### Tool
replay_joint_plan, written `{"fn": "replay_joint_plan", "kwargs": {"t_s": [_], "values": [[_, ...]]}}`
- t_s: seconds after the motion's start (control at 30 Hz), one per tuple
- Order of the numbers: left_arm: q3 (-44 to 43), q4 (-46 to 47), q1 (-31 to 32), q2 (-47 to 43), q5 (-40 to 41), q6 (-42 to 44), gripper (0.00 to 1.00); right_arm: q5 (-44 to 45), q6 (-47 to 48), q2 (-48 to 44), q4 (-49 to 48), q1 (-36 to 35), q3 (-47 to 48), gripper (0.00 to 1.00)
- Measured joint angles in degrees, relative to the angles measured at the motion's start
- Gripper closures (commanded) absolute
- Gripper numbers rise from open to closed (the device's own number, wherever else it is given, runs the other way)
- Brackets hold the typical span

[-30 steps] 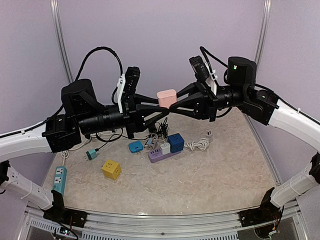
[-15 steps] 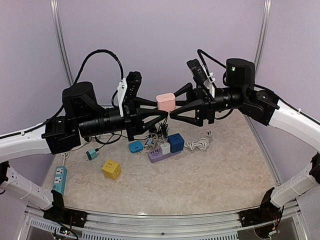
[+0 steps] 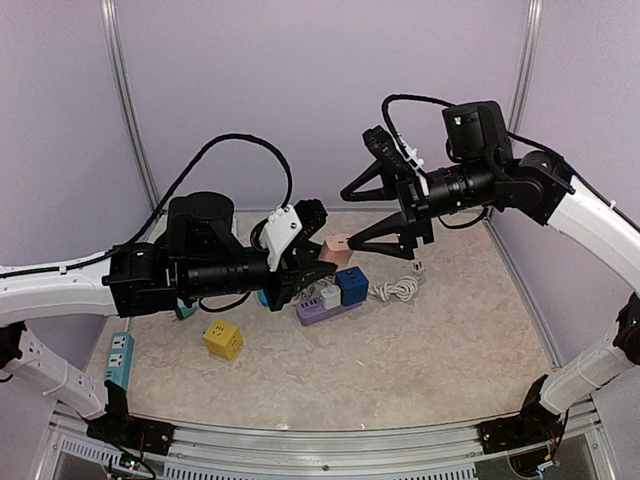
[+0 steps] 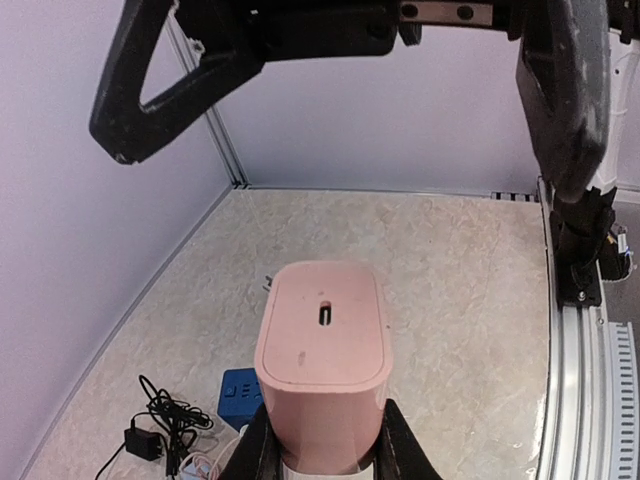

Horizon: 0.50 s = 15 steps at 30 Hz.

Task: Insert the plug
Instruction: Adjust the plug.

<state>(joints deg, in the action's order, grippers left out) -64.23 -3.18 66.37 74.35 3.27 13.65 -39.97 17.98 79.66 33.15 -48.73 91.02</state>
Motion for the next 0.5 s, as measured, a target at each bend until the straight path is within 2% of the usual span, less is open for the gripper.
{"fn": "replay_joint_plan", "kwargs": {"t_s": [0.2, 0.3, 0.37, 0.5], "values": [[0.0, -2.0, 0.0, 1.4, 1.8, 1.5, 1.00, 2.4, 6.1, 4.1, 8.5, -1.1, 2.6, 0.17], [0.0, -2.1, 0.0, 1.6, 2.0, 1.6, 1.00, 3.1, 7.1, 5.4, 10.3, -1.7, 2.6, 0.33], [0.0, -2.1, 0.0, 1.8, 1.9, 1.6, 1.00, 3.6, 7.4, 5.9, 10.6, -2.1, 2.6, 0.40], [0.0, -2.1, 0.0, 2.1, 1.7, 1.6, 1.00, 4.9, 7.0, 6.6, 10.7, -2.2, 2.6, 0.59]]}}
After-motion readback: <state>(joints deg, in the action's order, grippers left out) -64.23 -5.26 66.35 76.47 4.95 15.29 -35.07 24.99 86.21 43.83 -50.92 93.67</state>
